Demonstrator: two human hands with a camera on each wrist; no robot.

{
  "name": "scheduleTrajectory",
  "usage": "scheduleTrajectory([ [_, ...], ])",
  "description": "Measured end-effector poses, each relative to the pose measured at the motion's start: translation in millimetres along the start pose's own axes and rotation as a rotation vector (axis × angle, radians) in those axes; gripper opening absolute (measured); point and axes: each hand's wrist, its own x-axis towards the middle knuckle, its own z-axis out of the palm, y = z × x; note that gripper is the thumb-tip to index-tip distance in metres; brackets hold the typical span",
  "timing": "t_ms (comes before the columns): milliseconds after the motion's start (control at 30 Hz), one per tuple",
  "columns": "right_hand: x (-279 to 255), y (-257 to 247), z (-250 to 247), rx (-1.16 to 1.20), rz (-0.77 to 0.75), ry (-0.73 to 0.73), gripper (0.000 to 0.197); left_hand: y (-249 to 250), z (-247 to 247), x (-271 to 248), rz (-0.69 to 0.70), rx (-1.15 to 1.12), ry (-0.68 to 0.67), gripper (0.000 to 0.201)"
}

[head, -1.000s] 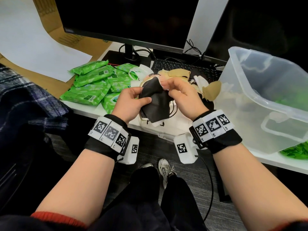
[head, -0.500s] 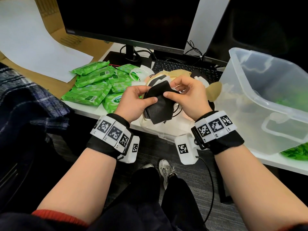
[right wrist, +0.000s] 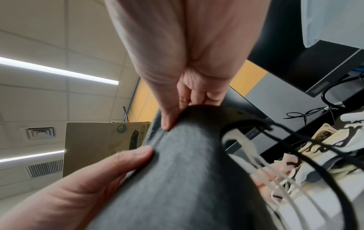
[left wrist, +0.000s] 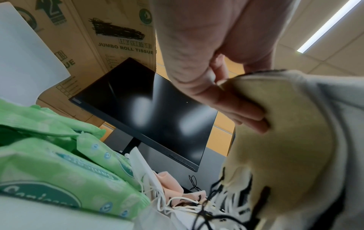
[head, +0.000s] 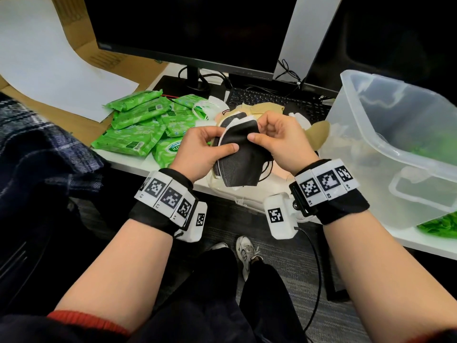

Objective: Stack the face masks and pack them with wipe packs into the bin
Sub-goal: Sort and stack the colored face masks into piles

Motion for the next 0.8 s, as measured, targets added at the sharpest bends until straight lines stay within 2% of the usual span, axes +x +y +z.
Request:
scheduleTrajectory([
  [200,-1,-5,-6,0.049,0.020,-0.069,0.038,3,1,-1,0.005,-0.026,-0.027,0.023],
  [300,0,-7,-6,-0.015,0.030,-0.062,0.041,3,3,-2,0.012,-0.028,-0.037,0.023],
  [367,1,-7,-4,-0.058,0.042,-0.034,0.039,3,4,-2,0.026,-0.031,-0.048,0.025],
  [500,0,-8,1,-0.246,0.052,0.012,0.030,3,5,-3,0.097,-0.058,-0.102,0.048],
  [600,-3,-7,3,-0.381,0.035,0.045,0.030,4,6,-4,0.127,-0.067,-0.123,0.057],
  [733,-7,-6,4,-0.349,-0.020,0.119,0.025,1,6,-3,0.118,-0.023,-0.087,0.054],
  [800,-9,-5,4,-0.288,-0.014,0.093,0.017,-3,6,-1,0.073,0.019,-0.056,0.041],
])
